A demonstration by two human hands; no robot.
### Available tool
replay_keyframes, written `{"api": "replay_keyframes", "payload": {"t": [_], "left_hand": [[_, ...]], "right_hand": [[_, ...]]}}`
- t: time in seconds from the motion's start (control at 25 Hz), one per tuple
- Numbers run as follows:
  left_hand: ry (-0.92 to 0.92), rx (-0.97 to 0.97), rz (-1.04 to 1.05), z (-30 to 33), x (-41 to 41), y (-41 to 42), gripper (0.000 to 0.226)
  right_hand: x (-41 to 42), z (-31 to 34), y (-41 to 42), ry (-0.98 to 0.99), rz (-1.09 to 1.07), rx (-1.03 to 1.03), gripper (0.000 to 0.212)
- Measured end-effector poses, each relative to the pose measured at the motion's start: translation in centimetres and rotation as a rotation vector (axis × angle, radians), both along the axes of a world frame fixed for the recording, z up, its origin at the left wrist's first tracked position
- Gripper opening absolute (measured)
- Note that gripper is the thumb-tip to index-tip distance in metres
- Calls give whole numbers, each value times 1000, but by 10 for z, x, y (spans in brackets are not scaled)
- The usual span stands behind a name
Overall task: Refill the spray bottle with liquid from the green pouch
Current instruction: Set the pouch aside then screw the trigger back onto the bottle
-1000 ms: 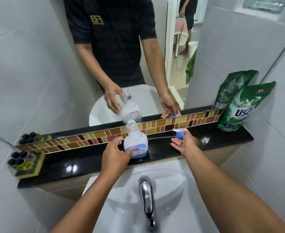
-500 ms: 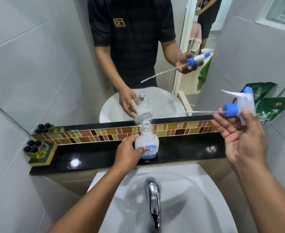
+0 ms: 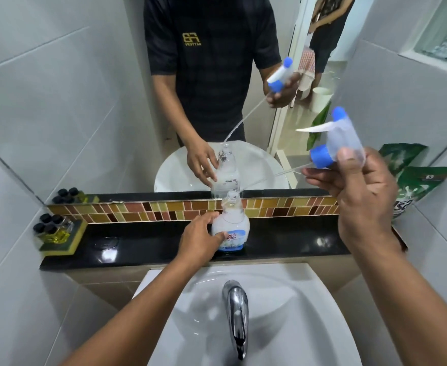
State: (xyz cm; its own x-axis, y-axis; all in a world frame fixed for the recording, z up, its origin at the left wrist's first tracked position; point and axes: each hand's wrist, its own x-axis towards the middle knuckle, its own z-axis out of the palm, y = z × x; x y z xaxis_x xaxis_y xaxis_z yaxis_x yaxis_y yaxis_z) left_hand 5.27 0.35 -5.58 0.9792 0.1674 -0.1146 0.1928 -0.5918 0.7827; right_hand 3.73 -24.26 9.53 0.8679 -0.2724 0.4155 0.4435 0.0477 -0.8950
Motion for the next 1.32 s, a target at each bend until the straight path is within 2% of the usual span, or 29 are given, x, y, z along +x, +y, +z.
{"api": "replay_keyframes", "payload": {"t": [0.36,0.52,0.68,0.8,0.92,1.0,1.04,1.16,1.2,1.32], "left_hand": [[6,-1,-11,-5,6,5,61],[-7,-12,-5,-10,7,8,61],[9,-43,-19,-15,8,8,60],[25,-65,-43,-17,10,8,58],[14,-53,-101,-20,16,9,66],[22,-122,-131,-25,23,14,70],[44,-171,-142,-28,25,16,69],[103,-272,-159,-37,32,21,59],[114,-298,-170,-39,33,21,56],[120,-379,-196,-41,36,18,53]], "right_hand": [[11,40,-13,-57,-41,-86,14],[21,18,10,4,5,-319,15],[41,-24,46,203,234,-674,26],[55,-45,55,282,401,-807,22],[70,-43,50,329,527,-845,22],[79,-34,48,355,620,-842,23],[81,-31,50,371,648,-828,28],[80,-47,61,489,658,-747,67],[79,-58,64,529,665,-708,68],[74,-89,67,531,637,-597,50]]}}
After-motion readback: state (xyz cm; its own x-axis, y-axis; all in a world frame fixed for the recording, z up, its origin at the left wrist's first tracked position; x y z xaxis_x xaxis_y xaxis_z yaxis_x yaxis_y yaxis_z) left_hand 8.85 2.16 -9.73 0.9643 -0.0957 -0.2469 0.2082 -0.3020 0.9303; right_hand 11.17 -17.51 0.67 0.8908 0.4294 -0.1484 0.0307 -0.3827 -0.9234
